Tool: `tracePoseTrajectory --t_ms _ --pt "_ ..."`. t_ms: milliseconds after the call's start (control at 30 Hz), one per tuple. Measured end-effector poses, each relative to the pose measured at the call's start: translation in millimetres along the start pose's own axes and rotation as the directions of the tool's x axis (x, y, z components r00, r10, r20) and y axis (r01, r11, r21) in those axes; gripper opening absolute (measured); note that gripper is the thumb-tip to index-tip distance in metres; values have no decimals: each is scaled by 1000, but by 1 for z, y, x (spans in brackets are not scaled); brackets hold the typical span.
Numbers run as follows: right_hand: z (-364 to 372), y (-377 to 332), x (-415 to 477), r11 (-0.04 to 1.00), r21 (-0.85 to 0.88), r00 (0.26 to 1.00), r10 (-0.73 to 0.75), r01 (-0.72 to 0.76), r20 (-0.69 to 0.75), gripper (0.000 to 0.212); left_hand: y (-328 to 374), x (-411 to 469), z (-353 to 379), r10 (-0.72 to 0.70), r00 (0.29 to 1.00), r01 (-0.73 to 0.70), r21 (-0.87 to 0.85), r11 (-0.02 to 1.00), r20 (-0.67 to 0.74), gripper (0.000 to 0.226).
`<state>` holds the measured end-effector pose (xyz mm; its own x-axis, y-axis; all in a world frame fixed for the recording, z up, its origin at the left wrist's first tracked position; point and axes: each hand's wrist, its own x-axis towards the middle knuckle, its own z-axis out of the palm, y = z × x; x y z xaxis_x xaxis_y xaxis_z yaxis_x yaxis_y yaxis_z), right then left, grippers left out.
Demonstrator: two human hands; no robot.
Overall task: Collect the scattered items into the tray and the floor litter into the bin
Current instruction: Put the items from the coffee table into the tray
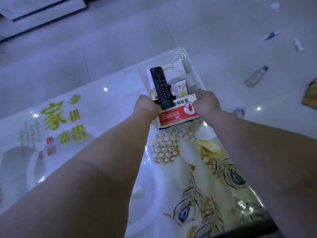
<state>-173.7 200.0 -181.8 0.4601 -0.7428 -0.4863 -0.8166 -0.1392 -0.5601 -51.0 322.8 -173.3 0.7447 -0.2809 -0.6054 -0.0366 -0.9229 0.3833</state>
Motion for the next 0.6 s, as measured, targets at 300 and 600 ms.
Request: tracePoseTrajectory --t_ms 300,600 --pt "5 -1 -13 999 -32 1000 4 -5 -12 43 -1 -23 -9 21 1000 -21 -8 1000 17 37" --pt "-4 4 -75 996 -30 993 81 -84 -89 39 7 -69 -30 179 983 -184 126 975 52 31"
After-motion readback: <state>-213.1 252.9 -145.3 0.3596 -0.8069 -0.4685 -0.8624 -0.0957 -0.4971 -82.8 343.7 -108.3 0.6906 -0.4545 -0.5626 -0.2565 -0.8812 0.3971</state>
